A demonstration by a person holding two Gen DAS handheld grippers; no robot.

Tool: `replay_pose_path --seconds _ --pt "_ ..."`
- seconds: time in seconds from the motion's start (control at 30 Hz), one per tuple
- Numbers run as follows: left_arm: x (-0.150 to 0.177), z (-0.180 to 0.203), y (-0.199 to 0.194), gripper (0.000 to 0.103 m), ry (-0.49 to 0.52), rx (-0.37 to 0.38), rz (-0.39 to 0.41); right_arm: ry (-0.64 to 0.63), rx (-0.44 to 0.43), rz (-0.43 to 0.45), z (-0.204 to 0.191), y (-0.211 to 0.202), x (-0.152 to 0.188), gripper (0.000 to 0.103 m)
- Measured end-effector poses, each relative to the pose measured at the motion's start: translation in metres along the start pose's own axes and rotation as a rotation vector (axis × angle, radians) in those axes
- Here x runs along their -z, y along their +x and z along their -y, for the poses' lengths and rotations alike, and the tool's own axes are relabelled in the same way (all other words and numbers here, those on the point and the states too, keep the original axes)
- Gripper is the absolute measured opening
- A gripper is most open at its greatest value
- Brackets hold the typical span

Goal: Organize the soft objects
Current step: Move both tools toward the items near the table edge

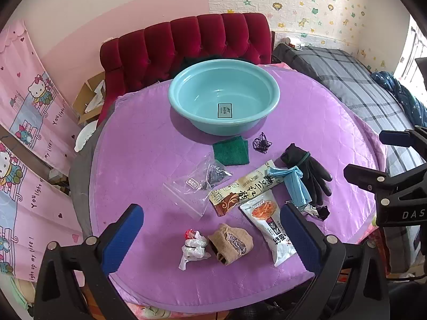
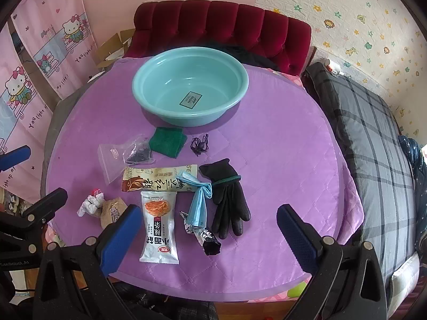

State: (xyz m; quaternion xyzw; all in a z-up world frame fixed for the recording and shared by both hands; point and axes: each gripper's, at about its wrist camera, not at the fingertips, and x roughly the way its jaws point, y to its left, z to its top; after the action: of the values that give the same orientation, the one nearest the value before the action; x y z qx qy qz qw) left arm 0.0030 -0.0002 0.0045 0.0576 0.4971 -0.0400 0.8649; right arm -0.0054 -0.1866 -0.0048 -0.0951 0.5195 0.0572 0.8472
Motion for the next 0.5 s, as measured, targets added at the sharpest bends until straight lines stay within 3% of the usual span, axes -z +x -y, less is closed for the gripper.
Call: replay_pose_path --seconds 0.5 --pt "-0.0021 -0.0055 -0.0006 0.103 0.001 -0.003 0.001 0.002 -0.007 0.002 -0.0007 -0.0009 -0.0028 0.103"
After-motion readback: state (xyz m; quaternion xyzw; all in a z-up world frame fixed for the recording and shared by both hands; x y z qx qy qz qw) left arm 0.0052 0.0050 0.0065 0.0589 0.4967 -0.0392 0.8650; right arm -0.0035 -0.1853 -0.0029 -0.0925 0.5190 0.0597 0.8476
